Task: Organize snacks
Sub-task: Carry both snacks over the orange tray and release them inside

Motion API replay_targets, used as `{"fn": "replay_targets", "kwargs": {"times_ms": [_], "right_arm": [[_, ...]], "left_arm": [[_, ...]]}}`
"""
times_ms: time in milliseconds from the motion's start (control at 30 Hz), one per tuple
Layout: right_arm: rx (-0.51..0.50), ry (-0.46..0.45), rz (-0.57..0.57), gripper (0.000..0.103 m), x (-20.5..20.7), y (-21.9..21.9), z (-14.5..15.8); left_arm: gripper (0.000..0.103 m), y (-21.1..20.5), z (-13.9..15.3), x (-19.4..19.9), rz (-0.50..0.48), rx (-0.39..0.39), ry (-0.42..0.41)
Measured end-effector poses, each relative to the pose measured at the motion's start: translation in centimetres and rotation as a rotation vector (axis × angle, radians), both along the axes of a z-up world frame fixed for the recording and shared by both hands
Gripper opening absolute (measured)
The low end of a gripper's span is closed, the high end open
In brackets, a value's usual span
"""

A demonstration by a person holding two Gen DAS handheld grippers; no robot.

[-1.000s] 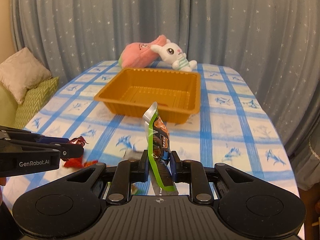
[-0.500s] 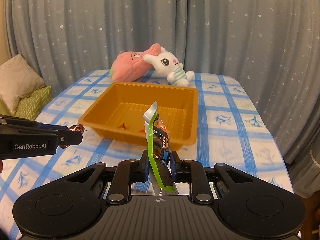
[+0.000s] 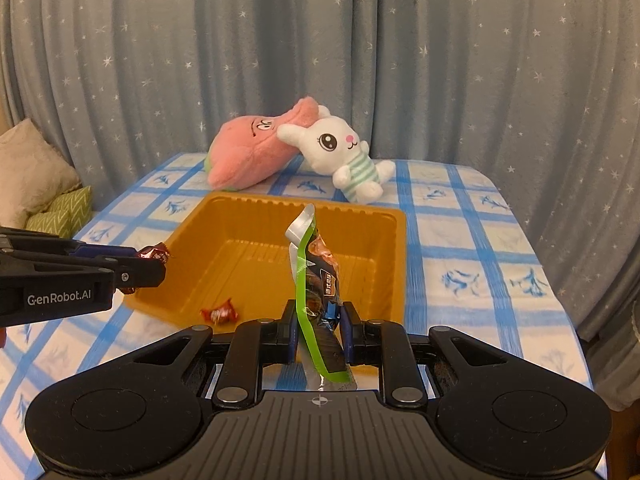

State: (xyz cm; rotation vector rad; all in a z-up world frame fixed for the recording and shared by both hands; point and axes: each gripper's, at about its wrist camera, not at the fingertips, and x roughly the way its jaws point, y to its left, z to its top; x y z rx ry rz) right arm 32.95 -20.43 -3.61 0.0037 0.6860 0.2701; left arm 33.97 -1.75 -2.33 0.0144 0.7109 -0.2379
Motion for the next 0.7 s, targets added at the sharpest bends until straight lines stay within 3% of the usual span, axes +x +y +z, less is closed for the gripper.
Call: {"fn": "replay_targets", "kwargs": {"times_ms": [533,600,700], "right_arm": [[0.027,0.051,-0.033,0.021,5.9,-0.3,-1.6],[0.031,0.060,-0.035,0.021,6.1,-0.4,-1.9],[0.036,0.070,-0.035,0.021,6.2,-0.4,-2.3]], "left_arm": [[0.023,-0.6,-3.3,5.4,-0.004,-0.006,0.059],[0.032,-0.4,-3.5,5.6,0.009,-0.014,0.063],[0.034,0.2,-3.6,5.5,0.022,-0.012,0.060]]}}
